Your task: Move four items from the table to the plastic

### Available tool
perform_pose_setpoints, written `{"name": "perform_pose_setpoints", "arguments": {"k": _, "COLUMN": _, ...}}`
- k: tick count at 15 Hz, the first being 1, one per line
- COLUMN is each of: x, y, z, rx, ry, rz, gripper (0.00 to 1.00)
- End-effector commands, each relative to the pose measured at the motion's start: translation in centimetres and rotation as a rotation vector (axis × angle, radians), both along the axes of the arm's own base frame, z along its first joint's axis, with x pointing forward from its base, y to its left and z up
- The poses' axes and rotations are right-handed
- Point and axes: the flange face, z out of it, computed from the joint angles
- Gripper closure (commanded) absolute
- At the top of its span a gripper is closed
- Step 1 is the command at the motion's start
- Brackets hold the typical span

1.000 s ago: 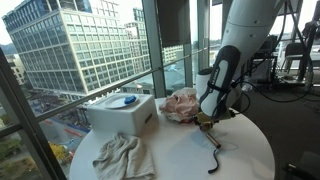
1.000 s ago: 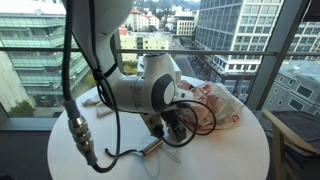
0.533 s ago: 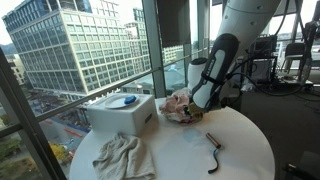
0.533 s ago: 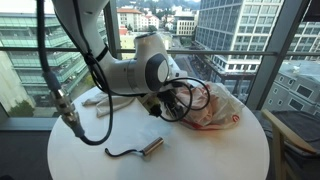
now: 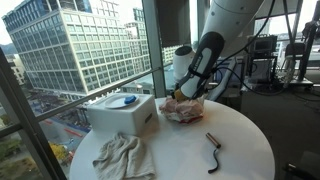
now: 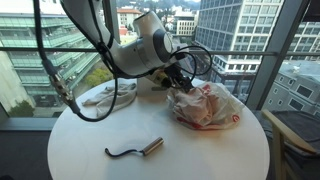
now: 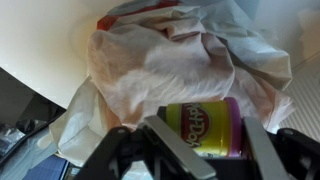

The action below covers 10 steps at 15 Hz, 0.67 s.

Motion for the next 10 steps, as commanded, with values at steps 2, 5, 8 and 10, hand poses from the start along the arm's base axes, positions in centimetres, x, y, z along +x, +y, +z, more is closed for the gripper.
{"name": "perform_pose_setpoints", "arguments": {"k": 2, "x": 3.5, "y": -3.0, "z": -5.1, "rx": -0.088, "ry": 0.003, "rz": -0.06, "gripper": 0.67}}
{"name": "perform_pose_setpoints", "arguments": {"k": 5, "x": 3.9, "y": -4.2, "z": -8.6, "rx": -0.123, "ry": 0.037, "rz": -0.07, "gripper": 0.67}}
{"name": "perform_pose_setpoints", "arguments": {"k": 8, "x": 3.3, "y": -4.4, "z": -8.9, "rx": -0.127, "ry": 0.048, "rz": -0.087, "gripper": 0.17}}
{"name": "perform_pose_setpoints", "arguments": {"k": 10, "x": 2.1, "y": -4.2, "z": -7.0, "rx": -0.099, "ry": 0.044, "rz": -0.084, "gripper": 0.1}}
